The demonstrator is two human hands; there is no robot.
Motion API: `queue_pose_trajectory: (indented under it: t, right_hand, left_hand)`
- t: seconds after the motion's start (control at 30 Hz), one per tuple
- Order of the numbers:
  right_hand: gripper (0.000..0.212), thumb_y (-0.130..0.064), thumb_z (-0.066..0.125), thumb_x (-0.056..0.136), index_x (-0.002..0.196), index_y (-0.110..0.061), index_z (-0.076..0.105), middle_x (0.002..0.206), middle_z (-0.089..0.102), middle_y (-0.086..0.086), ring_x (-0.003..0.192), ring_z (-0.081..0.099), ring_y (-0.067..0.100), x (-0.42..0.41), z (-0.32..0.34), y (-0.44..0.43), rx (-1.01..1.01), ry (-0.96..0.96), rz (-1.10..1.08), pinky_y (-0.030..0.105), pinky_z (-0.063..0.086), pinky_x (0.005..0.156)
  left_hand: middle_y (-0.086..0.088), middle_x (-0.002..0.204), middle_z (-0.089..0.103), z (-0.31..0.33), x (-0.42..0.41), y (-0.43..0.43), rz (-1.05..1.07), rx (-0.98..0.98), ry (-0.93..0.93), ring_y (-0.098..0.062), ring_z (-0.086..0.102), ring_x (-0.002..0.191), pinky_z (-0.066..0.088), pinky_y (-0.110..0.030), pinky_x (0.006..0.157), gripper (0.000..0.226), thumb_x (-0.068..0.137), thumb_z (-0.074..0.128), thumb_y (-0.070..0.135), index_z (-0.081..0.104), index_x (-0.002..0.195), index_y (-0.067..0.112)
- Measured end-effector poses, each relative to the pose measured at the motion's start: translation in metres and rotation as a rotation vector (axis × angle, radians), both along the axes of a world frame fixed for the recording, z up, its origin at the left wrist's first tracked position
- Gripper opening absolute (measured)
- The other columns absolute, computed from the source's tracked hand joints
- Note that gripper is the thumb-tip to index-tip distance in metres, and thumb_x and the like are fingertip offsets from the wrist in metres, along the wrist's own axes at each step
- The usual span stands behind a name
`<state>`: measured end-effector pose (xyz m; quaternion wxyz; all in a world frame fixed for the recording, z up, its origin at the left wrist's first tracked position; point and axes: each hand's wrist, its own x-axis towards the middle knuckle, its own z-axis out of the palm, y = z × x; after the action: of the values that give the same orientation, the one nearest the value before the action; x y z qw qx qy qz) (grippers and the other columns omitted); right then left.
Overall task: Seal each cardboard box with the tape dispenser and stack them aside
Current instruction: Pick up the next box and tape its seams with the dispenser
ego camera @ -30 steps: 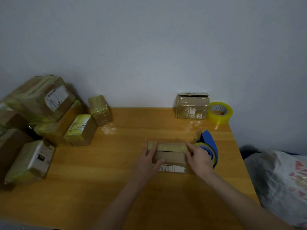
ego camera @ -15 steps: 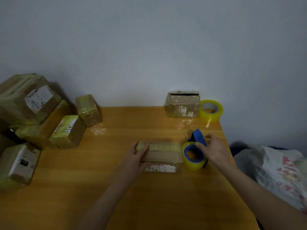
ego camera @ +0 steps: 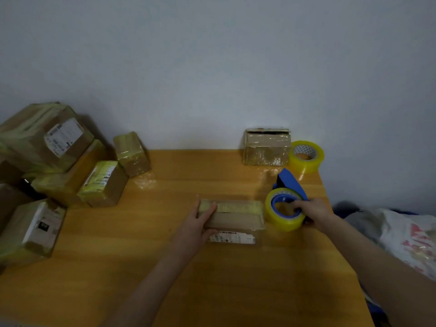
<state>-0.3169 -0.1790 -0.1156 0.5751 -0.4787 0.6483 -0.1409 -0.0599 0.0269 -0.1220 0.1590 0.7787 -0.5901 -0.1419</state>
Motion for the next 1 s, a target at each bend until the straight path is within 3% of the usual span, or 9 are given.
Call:
queue_pose_trajectory:
  t: [0.13, 0.23, 0.37, 0.53, 0.63, 0.7, 0.77, 0.9, 1.0]
  right_hand:
    - [0.012, -0.001, 0.067, 0.081, 0.091, -0.005, 0.062, 0.061, 0.060, 0.002, 0.048, 0.056, 0.013, 0.000, 0.069, -0.006, -0.020, -0.306, 0.060, 0.026, 0.045, 0.045]
    - [0.032, -0.008, 0.077, 0.075, 0.106, -0.011, 0.065, 0.084, 0.072, 0.002, 0.071, 0.068, 0.016, 0.017, 0.116, 0.001, -0.110, -0.338, 0.292, 0.027, 0.053, 0.060]
    - [0.052, -0.010, 0.081, 0.069, 0.112, -0.028, 0.058, 0.104, 0.067, -0.001, 0.088, 0.068, 0.016, 0.059, 0.138, 0.027, -0.338, -0.190, 0.604, 0.028, 0.054, 0.073]
    - [0.060, -0.009, 0.078, 0.072, 0.120, -0.024, 0.045, 0.110, 0.059, 0.003, 0.095, 0.065, 0.023, 0.079, 0.121, 0.047, -0.416, 0.012, 0.842, 0.044, 0.057, 0.085]
    - [0.059, -0.010, 0.078, 0.073, 0.121, -0.021, 0.045, 0.112, 0.060, 0.006, 0.096, 0.065, 0.024, 0.078, 0.118, 0.044, -0.427, 0.026, 0.857, 0.046, 0.056, 0.087]
    - [0.057, -0.011, 0.079, 0.074, 0.120, -0.020, 0.046, 0.111, 0.061, 0.006, 0.096, 0.065, 0.023, 0.078, 0.116, 0.043, -0.429, 0.020, 0.856, 0.046, 0.055, 0.088]
    - [0.057, -0.011, 0.079, 0.075, 0.120, -0.020, 0.046, 0.111, 0.061, 0.005, 0.096, 0.065, 0.023, 0.078, 0.115, 0.044, -0.439, 0.015, 0.858, 0.045, 0.055, 0.088]
    - [0.057, -0.009, 0.079, 0.075, 0.120, -0.019, 0.046, 0.111, 0.061, 0.006, 0.098, 0.065, 0.024, 0.074, 0.113, 0.044, -0.443, -0.018, 0.864, 0.047, 0.054, 0.090]
    - [0.057, -0.011, 0.080, 0.074, 0.118, -0.022, 0.046, 0.109, 0.062, 0.004, 0.096, 0.065, 0.023, 0.071, 0.112, 0.042, -0.458, -0.005, 0.877, 0.047, 0.054, 0.089]
  left_hand:
    - [-0.012, 0.160, 0.002, 0.008, 0.000, -0.002, 0.028, 0.040, 0.055, -0.029, 0.029, 0.140, 0.035, -0.033, 0.107, 0.071, 0.088, 0.065, 0.034, 0.026, 0.147, 0.039]
    - [-0.011, 0.158, 0.014, 0.013, 0.003, -0.006, 0.031, 0.051, 0.073, -0.028, 0.034, 0.136, 0.037, -0.036, 0.106, 0.070, 0.086, 0.067, 0.034, 0.031, 0.145, 0.040]
    - [-0.006, 0.158, 0.018, 0.011, 0.003, -0.006, 0.068, 0.019, 0.118, -0.027, 0.042, 0.130, 0.043, -0.037, 0.101, 0.066, 0.086, 0.068, 0.034, 0.036, 0.144, 0.038]
    - [0.002, 0.142, 0.044, 0.011, 0.008, -0.005, 0.168, 0.021, 0.356, -0.020, 0.050, 0.124, 0.048, -0.040, 0.096, 0.081, 0.081, 0.074, 0.033, 0.025, 0.146, 0.031]
    - [0.001, 0.150, 0.030, 0.016, 0.017, -0.003, 0.283, -0.015, 0.391, -0.018, 0.040, 0.130, 0.042, -0.038, 0.103, 0.080, 0.081, 0.072, 0.041, 0.031, 0.147, 0.021]
    - [-0.003, 0.135, 0.049, 0.029, 0.022, -0.003, 0.444, -0.217, 0.475, -0.014, 0.054, 0.109, 0.050, -0.030, 0.085, 0.052, 0.087, 0.063, 0.044, 0.051, 0.129, 0.016]
    - [-0.006, 0.106, 0.068, 0.044, 0.022, -0.009, 0.547, -0.278, 0.734, -0.010, 0.063, 0.079, 0.050, -0.022, 0.060, 0.040, 0.092, 0.053, 0.046, 0.062, 0.108, 0.011]
    - [-0.005, 0.081, 0.074, 0.065, 0.011, -0.027, 0.581, 0.059, 1.132, -0.009, 0.056, 0.050, 0.041, -0.020, 0.043, 0.053, 0.090, 0.054, 0.054, 0.062, 0.106, 0.004]
    - [-0.002, 0.071, 0.066, 0.068, 0.006, -0.034, 0.609, 0.075, 1.297, -0.006, 0.042, 0.048, 0.030, -0.016, 0.038, 0.030, 0.089, 0.066, 0.033, 0.064, 0.092, 0.003]
